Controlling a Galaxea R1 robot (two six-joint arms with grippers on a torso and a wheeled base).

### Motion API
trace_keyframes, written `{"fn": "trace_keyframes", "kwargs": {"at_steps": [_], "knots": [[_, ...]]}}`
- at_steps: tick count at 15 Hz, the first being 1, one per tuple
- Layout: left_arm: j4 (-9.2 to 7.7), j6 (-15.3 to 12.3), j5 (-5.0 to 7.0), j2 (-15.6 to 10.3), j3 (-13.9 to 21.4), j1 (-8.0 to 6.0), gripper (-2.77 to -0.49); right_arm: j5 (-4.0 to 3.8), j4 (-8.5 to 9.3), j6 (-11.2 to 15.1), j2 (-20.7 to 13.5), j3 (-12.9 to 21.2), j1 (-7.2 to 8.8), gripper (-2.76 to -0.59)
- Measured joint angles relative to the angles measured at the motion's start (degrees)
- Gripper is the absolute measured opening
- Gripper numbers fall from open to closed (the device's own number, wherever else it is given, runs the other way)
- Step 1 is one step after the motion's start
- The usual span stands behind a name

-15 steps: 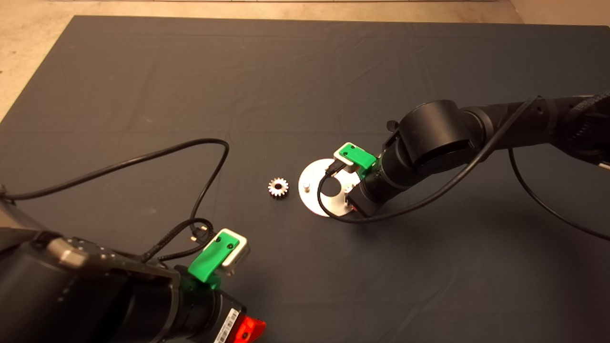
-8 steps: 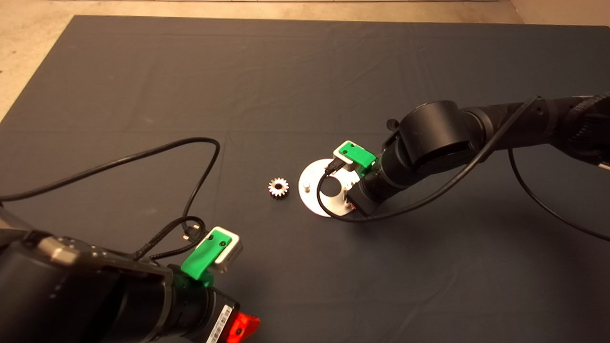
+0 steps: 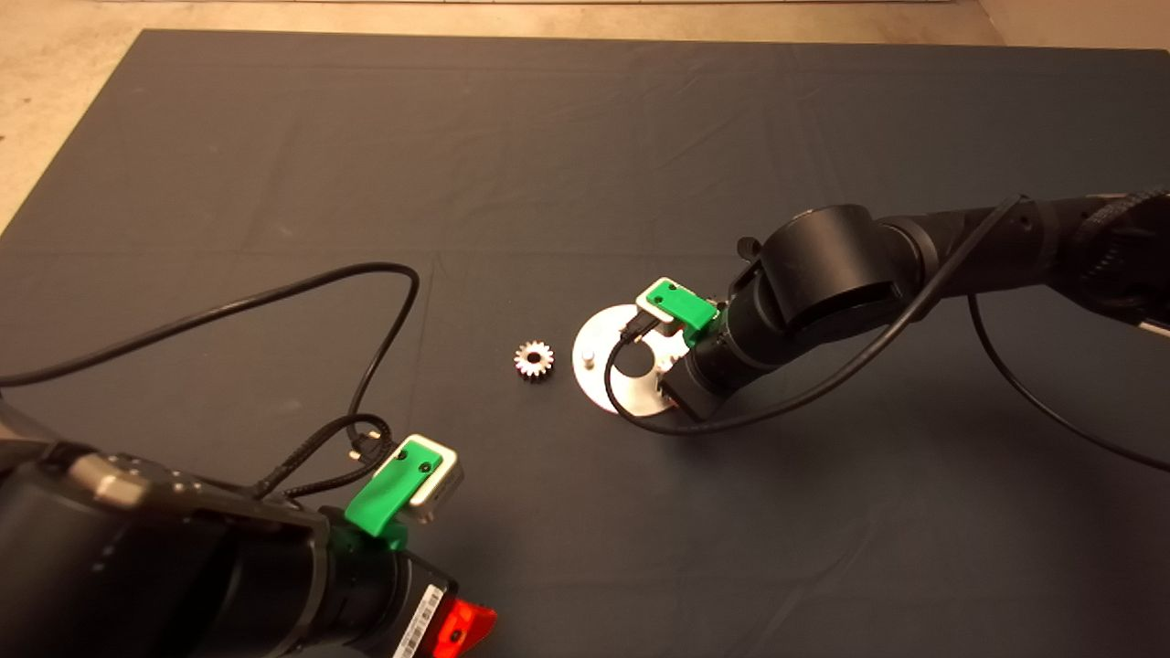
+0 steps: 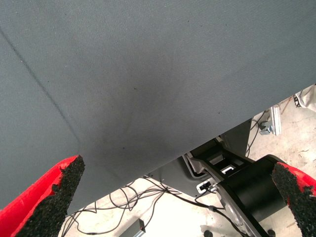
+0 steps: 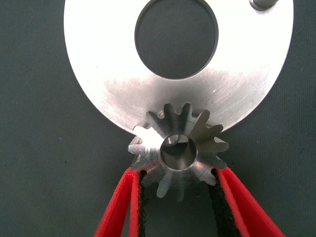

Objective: Install three planetary gears onto the carrier pins

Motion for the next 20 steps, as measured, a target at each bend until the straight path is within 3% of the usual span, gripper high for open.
{"fn": "trace_keyframes", "kwargs": {"at_steps": [3, 20], "knots": [[0.01, 0.1, 0.0, -0.02, 0.0, 0.0, -0.49, 0.4, -0.67, 0.0, 0.0, 0.0, -0.67, -2.6], [-0.01, 0.12, -0.13, -0.33, 0.0, 0.0, -0.49, 0.23, -0.92, 0.0, -0.01, 0.0, -0.94, -2.59]]}}
